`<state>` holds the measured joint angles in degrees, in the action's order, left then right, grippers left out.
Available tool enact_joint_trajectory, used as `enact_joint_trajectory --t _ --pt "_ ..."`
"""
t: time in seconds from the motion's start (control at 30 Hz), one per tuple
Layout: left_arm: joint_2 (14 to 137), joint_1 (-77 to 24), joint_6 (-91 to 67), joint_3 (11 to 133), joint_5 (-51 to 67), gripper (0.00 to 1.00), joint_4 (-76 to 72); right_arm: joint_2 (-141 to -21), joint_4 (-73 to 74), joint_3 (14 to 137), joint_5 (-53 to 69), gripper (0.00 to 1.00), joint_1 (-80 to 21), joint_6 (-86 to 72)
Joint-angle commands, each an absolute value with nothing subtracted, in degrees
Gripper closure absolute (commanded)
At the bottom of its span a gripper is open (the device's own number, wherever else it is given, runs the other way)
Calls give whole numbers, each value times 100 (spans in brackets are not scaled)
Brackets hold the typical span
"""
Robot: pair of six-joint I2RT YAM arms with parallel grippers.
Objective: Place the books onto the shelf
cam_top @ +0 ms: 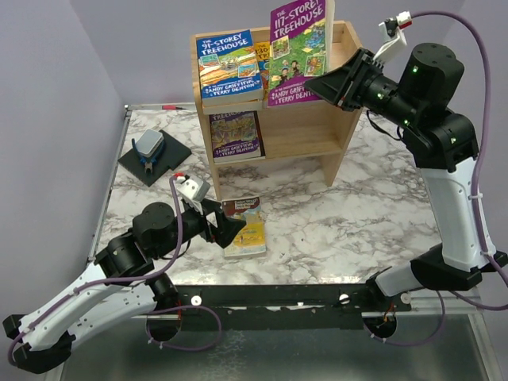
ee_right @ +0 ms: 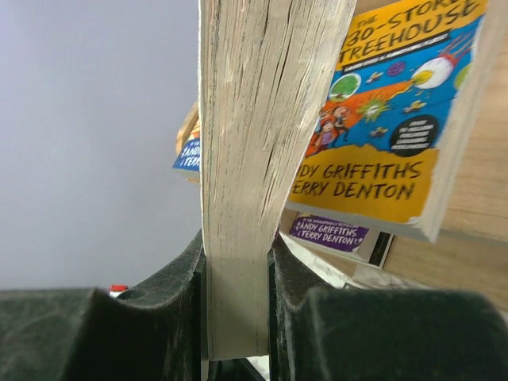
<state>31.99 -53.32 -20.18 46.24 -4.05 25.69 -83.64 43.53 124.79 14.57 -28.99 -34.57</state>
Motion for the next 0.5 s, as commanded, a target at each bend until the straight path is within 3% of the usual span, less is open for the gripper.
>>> enact_joint_trajectory --t 0.0,0.47 --pt "3045 -5320 -1804 4430 -160 1 2602 -8427 4119 12816 2179 100 -2383 -3800" --pt "2835 -5318 -1743 4113 -27 1 2403 -9098 3877 12710 4168 99 -1513 -4568"
